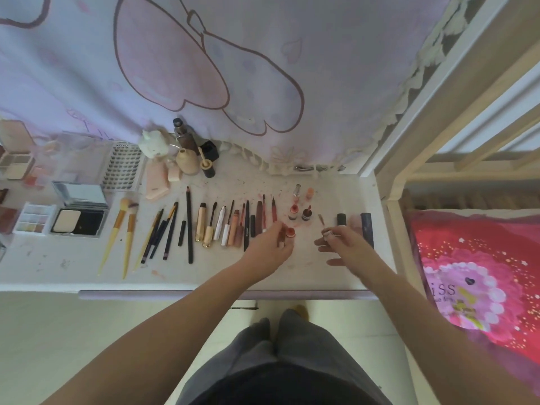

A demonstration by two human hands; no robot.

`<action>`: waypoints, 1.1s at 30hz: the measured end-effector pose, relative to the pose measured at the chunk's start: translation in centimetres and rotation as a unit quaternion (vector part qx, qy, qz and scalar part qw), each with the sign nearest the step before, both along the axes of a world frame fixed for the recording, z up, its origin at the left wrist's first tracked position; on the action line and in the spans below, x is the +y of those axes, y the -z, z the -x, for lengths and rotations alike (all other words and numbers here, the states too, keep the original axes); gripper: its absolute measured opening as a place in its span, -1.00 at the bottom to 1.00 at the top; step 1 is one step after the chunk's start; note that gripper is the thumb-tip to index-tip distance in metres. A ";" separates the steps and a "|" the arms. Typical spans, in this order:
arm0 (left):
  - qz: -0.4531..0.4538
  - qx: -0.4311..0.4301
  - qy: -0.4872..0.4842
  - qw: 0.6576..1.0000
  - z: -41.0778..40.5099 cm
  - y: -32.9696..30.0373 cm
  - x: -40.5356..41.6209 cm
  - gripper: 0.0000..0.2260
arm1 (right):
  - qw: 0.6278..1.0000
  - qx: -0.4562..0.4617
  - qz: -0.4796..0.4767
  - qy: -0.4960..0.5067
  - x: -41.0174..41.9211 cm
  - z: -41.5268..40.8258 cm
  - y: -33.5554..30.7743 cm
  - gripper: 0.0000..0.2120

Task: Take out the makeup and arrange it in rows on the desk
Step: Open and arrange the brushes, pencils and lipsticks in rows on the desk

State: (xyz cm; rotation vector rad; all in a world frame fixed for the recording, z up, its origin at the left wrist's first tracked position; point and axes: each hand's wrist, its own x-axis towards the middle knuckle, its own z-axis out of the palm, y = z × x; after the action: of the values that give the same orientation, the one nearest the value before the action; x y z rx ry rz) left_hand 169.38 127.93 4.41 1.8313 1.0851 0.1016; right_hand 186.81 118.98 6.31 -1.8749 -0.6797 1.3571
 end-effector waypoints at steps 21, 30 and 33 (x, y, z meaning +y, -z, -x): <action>-0.300 0.134 -0.039 0.944 -1.2 2.7 0.0 -0.72 | 0.946 -0.297 -0.044 -0.124 2.5 2.8 3.8 -0.70; -0.152 -0.014 0.052 0.987 -4.3 -0.5 -6.8 -0.86 | 0.939 -0.317 0.055 -0.122 3.9 -6.9 0.1 -0.77; -0.112 0.053 0.015 0.992 -9.4 0.1 -6.9 -0.80 | 0.912 -0.360 0.047 -0.192 5.7 -7.7 0.4 -0.79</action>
State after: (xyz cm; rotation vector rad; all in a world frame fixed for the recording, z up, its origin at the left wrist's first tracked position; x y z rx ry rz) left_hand 178.77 121.04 4.30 2.0730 1.1574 0.1139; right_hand 194.56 124.68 5.94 -2.4236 -1.4334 0.8846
